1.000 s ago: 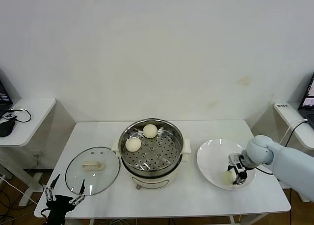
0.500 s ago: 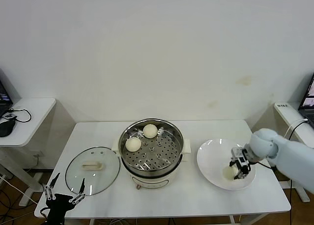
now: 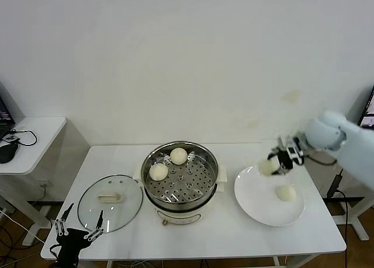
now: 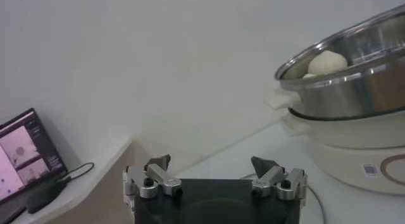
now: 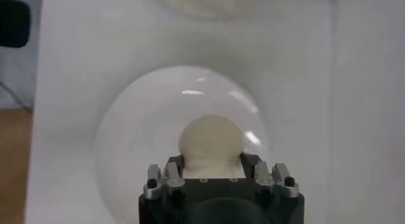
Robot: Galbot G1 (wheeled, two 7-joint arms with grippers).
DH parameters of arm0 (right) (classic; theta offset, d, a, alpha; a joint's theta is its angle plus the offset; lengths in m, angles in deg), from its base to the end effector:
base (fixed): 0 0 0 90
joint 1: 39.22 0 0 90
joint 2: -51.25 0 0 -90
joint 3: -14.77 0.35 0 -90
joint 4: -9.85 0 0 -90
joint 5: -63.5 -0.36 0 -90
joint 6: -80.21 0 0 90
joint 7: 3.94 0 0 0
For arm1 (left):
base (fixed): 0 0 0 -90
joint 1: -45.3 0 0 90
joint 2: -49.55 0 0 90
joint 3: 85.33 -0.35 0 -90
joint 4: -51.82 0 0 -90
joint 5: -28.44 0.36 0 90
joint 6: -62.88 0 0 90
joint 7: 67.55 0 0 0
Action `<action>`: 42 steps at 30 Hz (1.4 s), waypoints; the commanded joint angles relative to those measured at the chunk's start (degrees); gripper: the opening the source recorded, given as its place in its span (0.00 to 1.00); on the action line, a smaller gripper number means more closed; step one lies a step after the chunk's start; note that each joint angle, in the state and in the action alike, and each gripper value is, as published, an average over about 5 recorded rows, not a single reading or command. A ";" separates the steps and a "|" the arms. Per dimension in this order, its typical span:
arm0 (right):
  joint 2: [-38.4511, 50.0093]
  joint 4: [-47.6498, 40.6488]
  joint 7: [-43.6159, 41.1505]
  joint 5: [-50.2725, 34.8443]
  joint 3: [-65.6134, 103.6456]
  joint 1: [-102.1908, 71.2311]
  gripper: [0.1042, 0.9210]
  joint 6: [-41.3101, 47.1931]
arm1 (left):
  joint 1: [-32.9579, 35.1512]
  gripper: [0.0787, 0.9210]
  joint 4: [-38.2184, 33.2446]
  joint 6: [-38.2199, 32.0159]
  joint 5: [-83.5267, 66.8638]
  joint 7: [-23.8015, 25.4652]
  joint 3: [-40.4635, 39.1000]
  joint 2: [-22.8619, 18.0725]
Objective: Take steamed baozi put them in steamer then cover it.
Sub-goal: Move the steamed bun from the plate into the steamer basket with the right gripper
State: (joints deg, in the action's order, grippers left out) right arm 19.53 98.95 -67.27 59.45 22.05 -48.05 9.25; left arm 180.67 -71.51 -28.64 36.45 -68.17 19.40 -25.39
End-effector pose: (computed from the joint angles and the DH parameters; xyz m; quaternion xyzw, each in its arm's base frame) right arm 0.4919 -0.1148 -0.0303 0.4739 -0.5880 0.5808 0.3038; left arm 0.1139 0.1134 -0.2963 0.0117 -0.9655 -0.2496 0.0732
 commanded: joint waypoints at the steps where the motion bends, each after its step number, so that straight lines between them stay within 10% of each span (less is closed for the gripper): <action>1: -11.07 1.84 2.37 -7.25 -9.41 17.32 0.58 0.35 | 0.05 0.88 -0.07 0.06 -0.03 0.04 0.09 -0.04; 12: -24.94 4.52 9.87 -15.61 -17.08 14.01 0.58 -6.37 | 0.72 0.88 -0.62 0.11 -0.16 0.10 1.74 -0.56; 42: -37.78 -4.61 13.90 9.33 -23.22 4.05 0.59 -25.50 | 1.08 0.88 -0.54 -0.16 -1.19 0.07 4.09 -1.96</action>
State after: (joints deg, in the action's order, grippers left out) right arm -15.81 95.80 -54.33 64.11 -0.15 -42.65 -12.31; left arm 181.74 -72.19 -28.73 35.28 -68.07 23.40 -27.33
